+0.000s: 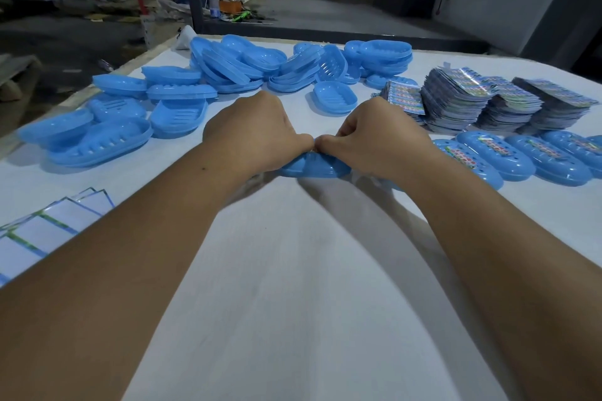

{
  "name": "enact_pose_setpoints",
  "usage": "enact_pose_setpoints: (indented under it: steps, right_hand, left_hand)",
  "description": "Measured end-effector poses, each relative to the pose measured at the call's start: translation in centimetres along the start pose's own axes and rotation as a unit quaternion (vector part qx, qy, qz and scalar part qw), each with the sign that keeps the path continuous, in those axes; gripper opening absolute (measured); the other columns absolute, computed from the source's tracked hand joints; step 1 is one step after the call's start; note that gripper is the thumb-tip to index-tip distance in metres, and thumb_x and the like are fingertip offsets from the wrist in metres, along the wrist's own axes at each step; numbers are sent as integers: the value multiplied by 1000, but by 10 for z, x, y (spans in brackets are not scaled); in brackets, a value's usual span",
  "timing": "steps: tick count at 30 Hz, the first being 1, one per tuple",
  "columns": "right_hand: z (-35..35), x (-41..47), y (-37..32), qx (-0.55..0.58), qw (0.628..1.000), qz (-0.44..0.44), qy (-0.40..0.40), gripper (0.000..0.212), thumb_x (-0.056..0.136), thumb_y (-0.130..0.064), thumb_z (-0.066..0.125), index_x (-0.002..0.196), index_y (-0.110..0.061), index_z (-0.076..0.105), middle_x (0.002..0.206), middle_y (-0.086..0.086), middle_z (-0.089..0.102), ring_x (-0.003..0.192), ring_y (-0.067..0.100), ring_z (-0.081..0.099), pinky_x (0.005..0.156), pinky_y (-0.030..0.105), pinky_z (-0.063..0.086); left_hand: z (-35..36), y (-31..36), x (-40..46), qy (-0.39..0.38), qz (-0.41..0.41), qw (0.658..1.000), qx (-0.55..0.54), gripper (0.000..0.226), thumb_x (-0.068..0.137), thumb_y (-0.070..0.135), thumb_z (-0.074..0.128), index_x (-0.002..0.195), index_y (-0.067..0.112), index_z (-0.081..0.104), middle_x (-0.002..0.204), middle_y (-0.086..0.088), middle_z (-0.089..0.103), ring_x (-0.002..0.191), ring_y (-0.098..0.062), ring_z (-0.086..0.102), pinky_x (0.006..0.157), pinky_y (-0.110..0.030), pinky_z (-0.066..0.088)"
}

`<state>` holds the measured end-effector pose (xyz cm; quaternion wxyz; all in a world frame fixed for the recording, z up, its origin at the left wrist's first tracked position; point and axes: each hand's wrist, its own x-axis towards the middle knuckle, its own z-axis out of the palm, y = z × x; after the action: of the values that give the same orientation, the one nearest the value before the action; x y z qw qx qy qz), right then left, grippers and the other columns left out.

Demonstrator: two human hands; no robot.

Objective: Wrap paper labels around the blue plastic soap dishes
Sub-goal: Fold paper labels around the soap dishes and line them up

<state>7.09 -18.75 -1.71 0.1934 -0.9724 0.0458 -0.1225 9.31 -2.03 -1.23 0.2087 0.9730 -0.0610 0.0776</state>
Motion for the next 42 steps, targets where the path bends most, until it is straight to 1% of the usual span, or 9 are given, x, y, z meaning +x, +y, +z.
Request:
enact_pose_setpoints:
  steps: [7, 17, 20, 23, 27, 30, 33, 38, 42]
  right_hand:
    - [-2, -1, -3, -19, 1000, -2, 7, 44, 74, -61, 69, 64, -18, 69, 67, -2, 66, 71, 20, 63, 54, 28, 40]
    - [-1, 2, -2, -5, 1000, 17, 5, 41, 71, -61, 70, 63, -21, 66, 68, -4, 67, 70, 17, 62, 54, 27, 37]
    - [-2, 2, 0, 44, 999, 24, 20, 37, 74, -52, 69, 62, -18, 61, 64, -6, 64, 68, 17, 61, 56, 29, 40]
    - [-6, 3, 4, 135, 988, 10, 77, 29, 80, -39, 64, 65, -14, 59, 57, -6, 58, 58, 15, 53, 58, 30, 44]
    - [-9, -1, 3, 158, 982, -89, 50, 12, 85, -38, 68, 92, -28, 69, 77, -14, 66, 70, 0, 57, 64, 18, 42]
    - [-1, -9, -2, 112, 978, -167, -53, 41, 83, -41, 71, 123, -34, 65, 107, -20, 66, 94, 2, 59, 81, 19, 44]
    - [5, -12, -6, 66, 974, -204, -74, 54, 80, -40, 70, 132, -38, 59, 117, -20, 61, 97, 4, 56, 81, 19, 40]
    - [4, -12, -7, 32, 979, -194, -52, 46, 75, -56, 72, 115, -38, 56, 107, -17, 59, 79, 0, 53, 73, 30, 45]
    - [1, -12, -5, -1, 985, -169, -31, 35, 74, -60, 71, 90, -31, 58, 98, -10, 60, 85, 14, 58, 79, 37, 52]
  left_hand:
    - [-2, 4, -3, 43, 33, 997, 46, 27, 72, 57, 68, 71, 30, 67, 72, 11, 64, 75, -12, 58, 55, -27, 37]
    - [0, 0, 1, 98, 60, 991, 74, 32, 71, 61, 70, 68, 29, 65, 71, 10, 61, 70, -11, 54, 55, -28, 36]
    - [-2, -8, 5, 117, 30, 991, 53, 35, 77, 62, 67, 70, 28, 63, 69, 12, 56, 65, -7, 47, 53, -27, 32]
    - [-7, -18, 11, 144, -4, 989, 28, 32, 86, 57, 62, 74, 27, 63, 73, 9, 55, 71, -18, 52, 55, -29, 31]
    - [-5, -23, 13, 155, -11, 988, 8, 28, 89, 54, 60, 81, 27, 65, 69, 11, 52, 66, -14, 47, 52, -28, 29]
    - [-1, -22, 13, 149, -2, 989, -8, 27, 89, 53, 60, 82, 27, 64, 68, 13, 52, 64, -11, 47, 53, -28, 31]
    - [0, -23, 14, 150, 1, 989, -20, 27, 88, 53, 61, 79, 27, 64, 68, 14, 52, 65, -9, 49, 55, -28, 32]
    - [1, -22, 14, 147, 3, 989, -22, 26, 88, 52, 61, 78, 28, 62, 68, 13, 54, 65, -10, 49, 59, -30, 35]
    - [2, -22, 14, 144, 9, 989, -16, 26, 89, 53, 61, 81, 28, 63, 69, 12, 55, 64, -7, 48, 57, -29, 35]
